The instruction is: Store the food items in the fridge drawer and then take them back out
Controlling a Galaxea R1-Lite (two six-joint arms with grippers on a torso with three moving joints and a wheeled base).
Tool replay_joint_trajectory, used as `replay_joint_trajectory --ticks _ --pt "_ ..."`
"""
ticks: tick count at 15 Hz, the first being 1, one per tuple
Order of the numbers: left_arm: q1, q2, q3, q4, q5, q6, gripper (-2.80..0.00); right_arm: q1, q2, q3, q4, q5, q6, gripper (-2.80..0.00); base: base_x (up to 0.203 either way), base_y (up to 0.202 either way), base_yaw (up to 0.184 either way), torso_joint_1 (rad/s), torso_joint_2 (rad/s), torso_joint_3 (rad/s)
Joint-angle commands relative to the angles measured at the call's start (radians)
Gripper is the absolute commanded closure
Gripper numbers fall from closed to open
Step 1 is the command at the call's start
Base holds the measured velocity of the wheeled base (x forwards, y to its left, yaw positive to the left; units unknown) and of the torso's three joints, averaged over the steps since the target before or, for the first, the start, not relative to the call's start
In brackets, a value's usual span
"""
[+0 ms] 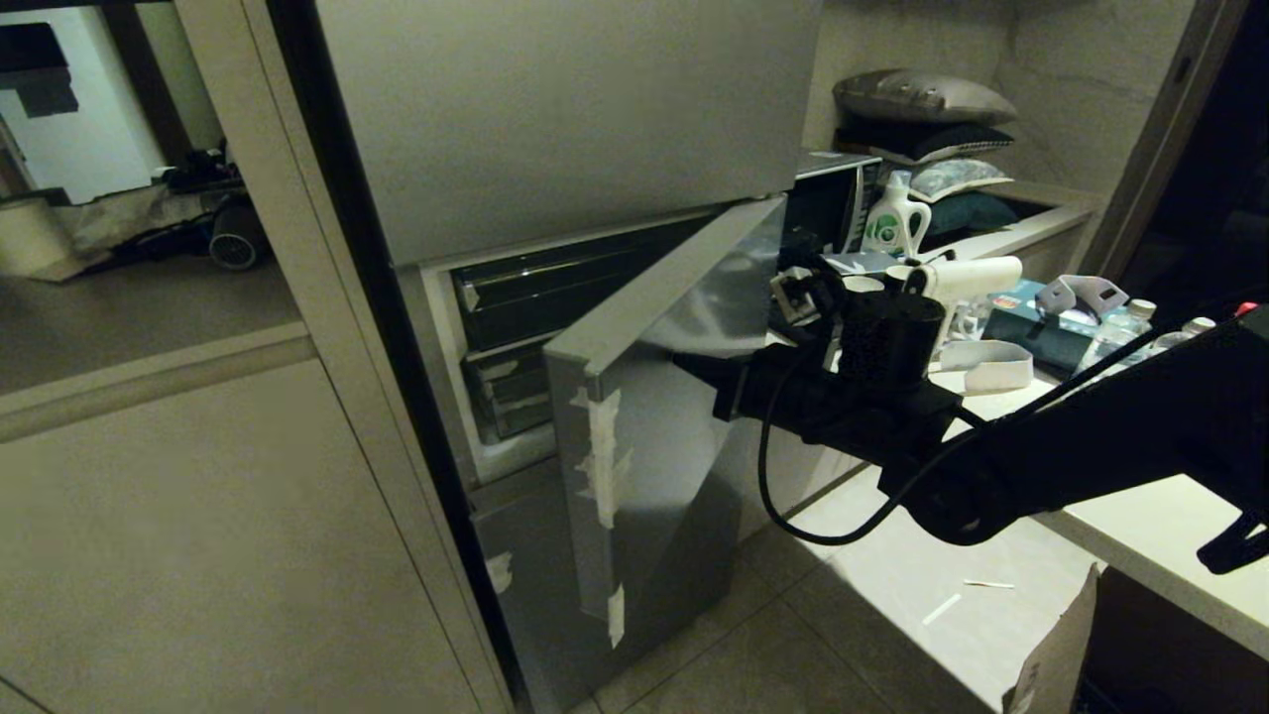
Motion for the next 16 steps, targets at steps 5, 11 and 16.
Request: replay_joint_trajectory --ticks 5,11,16 --pt "0.0 0.0 0.0 0.0 0.0 0.001 0.0 0.003 0.074 -0.043 -0.062 0.003 -0.004 0.0 0.0 0.0 0.0 0.0 0.0 0.0" --pt "0.0 0.0 0.0 0.0 0.0 0.001 0.0 0.01 0.107 -0.076 -0.097 0.0 -0.004 0.0 0.163 0.0 0.0 -0.001 0.0 0.001" --pt "0.0 0.0 0.001 0.0 0.0 -0.002 0.0 0.026 0.176 -0.192 -0.097 -0.001 -0.007 0.0 0.089 0.0 0.0 0.006 0.0 0.0"
